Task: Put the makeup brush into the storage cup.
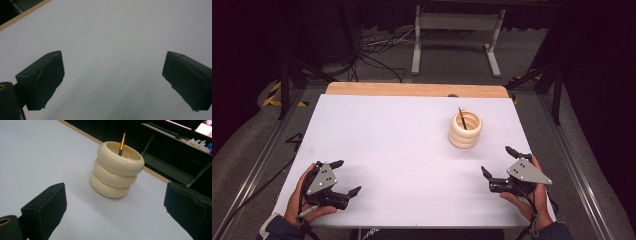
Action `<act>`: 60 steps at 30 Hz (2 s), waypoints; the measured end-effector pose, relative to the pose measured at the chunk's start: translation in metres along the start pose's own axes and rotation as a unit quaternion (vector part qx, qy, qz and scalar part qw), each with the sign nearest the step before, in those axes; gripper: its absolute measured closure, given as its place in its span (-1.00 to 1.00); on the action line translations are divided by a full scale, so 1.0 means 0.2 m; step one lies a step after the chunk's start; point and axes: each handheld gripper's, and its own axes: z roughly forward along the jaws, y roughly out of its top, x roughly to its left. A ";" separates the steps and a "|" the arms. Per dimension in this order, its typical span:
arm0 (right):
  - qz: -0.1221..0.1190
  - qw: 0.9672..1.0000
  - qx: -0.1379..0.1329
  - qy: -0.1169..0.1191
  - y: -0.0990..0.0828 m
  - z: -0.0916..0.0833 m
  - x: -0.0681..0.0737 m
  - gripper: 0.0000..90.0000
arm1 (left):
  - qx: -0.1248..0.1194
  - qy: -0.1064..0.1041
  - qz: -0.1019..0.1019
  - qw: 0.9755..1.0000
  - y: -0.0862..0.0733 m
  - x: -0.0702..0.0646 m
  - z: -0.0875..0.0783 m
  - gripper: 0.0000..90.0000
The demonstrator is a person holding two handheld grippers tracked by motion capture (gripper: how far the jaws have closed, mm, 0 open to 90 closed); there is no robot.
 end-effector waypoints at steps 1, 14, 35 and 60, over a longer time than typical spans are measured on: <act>0.001 1.000 0.000 0.001 -0.01 0.00 0.00 -0.89 | 0.000 0.000 0.000 1.000 0.00 0.00 0.00 -0.89; 0.015 1.000 0.012 0.000 -0.10 -0.09 0.01 -0.89 | 0.000 -0.002 0.001 1.000 0.00 0.00 0.01 -0.89; 0.048 0.999 -0.003 -0.008 -0.19 -0.21 0.00 -0.89 | -0.015 -0.011 -0.004 1.000 0.01 -0.02 0.00 -0.90; 0.044 0.999 -0.010 0.003 -0.14 -0.18 0.04 -0.90 | -0.020 -0.022 -0.005 1.000 0.01 -0.06 0.00 -0.91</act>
